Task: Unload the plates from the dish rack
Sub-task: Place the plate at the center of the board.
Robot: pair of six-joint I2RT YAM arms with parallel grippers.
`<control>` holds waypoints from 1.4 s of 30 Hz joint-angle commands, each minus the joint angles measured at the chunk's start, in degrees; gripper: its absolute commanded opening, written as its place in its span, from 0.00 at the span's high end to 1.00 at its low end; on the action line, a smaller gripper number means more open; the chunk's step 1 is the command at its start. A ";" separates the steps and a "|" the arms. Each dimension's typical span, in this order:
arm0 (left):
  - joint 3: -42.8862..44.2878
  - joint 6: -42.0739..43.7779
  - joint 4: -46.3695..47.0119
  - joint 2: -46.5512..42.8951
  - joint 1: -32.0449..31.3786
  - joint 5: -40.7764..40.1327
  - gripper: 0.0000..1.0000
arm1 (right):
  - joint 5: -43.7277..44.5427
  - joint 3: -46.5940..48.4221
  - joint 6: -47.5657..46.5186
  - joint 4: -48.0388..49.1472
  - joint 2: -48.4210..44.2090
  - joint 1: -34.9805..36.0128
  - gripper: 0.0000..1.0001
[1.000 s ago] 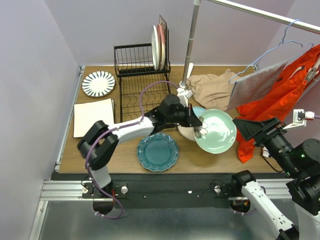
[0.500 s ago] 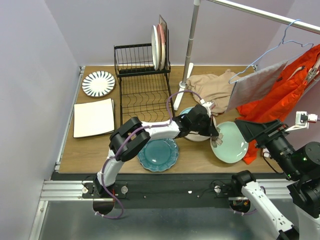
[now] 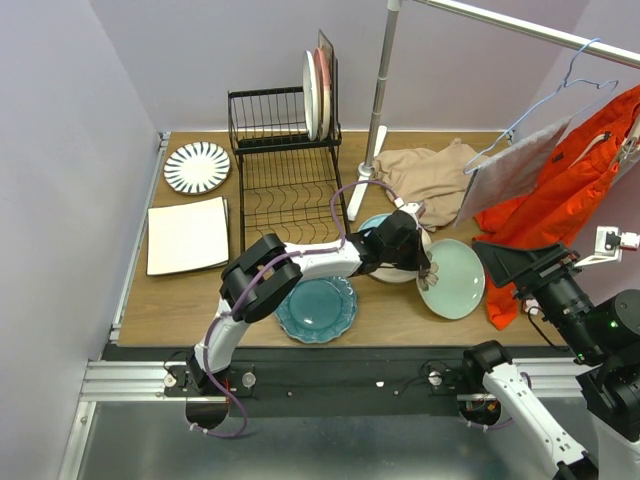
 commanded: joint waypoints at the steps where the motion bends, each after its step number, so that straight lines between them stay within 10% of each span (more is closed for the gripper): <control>1: 4.76 -1.04 4.42 0.56 -1.00 -2.07 1.00 | 1.63 -0.17 0.38 -0.87 -1.69 -0.20 0.00; 17: 8.72 -1.47 3.63 5.05 -2.32 -0.67 0.99 | 1.63 -0.61 0.03 -1.31 -2.13 -0.11 0.00; 42: 8.19 -2.70 3.63 6.81 -5.13 -0.85 0.70 | 2.77 0.18 -0.32 -1.40 -1.87 -0.11 0.00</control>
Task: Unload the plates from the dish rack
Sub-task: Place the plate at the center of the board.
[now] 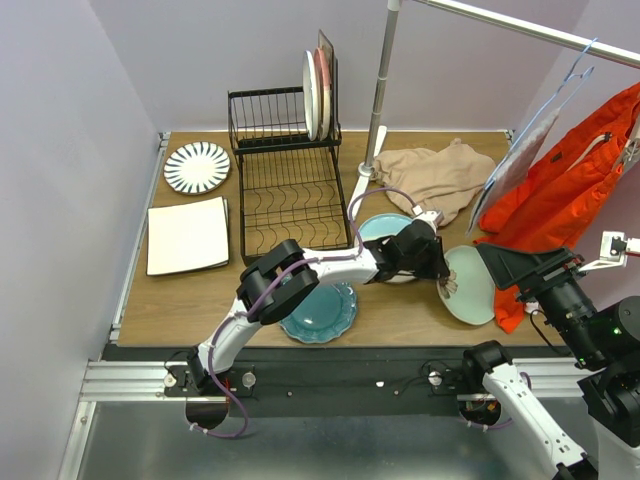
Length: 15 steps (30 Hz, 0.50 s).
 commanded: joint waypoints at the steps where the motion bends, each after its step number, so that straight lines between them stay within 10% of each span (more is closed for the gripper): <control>1: 0.35 -0.69 3.04 0.18 -1.68 -0.30 0.66 | 1.24 0.38 -0.37 -1.27 -0.56 -0.11 0.00; 15: -3.87 -2.98 1.55 -1.75 -2.82 -4.78 0.47 | 1.50 -1.12 0.43 -1.27 -1.35 -0.11 0.00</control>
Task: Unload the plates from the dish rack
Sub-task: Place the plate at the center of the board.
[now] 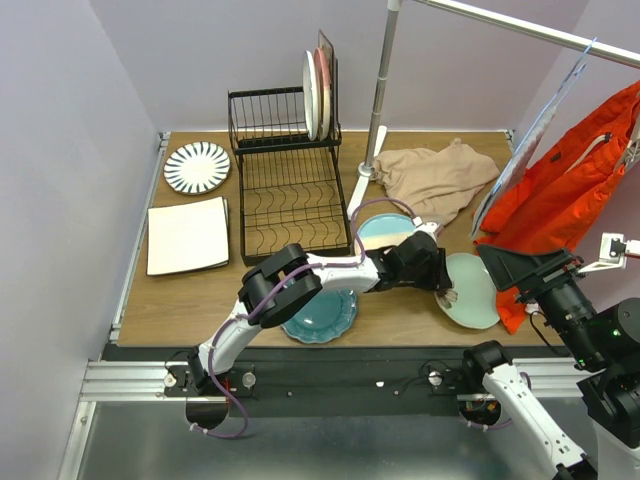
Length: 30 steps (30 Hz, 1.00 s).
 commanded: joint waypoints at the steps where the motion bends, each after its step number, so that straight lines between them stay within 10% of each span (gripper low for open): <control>1: -1.30 -1.93 1.08 -1.77 -0.90 -3.58 0.47 | 1.33 -0.35 0.10 -1.18 -0.98 -0.11 0.00; 30: -1.73 -8.17 -9.81 -3.35 -4.59 -12.63 0.37 | 0.97 0.88 -0.35 -1.36 -1.85 -0.11 0.00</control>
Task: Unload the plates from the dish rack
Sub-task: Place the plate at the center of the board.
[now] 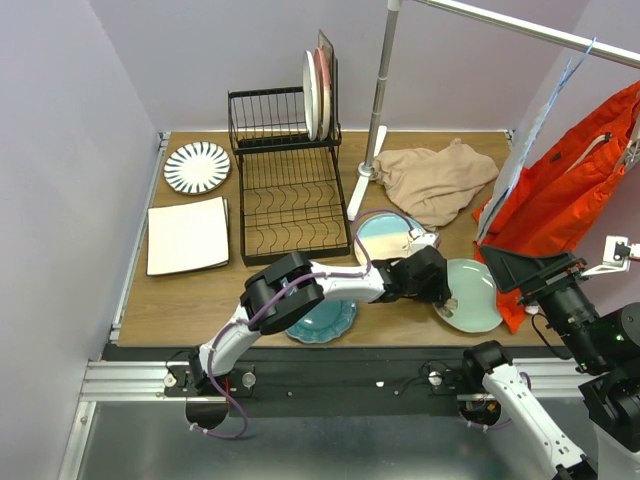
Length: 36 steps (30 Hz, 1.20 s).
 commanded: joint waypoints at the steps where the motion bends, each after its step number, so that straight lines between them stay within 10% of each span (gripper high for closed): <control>1: -2.13 -2.01 -3.15 -3.42 -0.77 -4.57 0.36 | 0.52 0.90 -0.06 -1.27 -0.89 -0.11 0.00; 16: -9.59 -5.44 -8.07 -15.71 -2.00 -15.02 0.32 | -2.82 1.70 0.82 -1.36 0.07 -0.11 0.00; 26: -12.50 7.74 -9.74 -32.23 -1.65 -21.00 0.35 | -6.95 -0.50 -5.15 -0.48 3.76 -0.11 0.00; 36: -19.44 22.85 -3.69 -57.44 13.10 -10.56 0.50 | -9.41 -8.67 -7.79 5.84 3.85 -0.11 0.00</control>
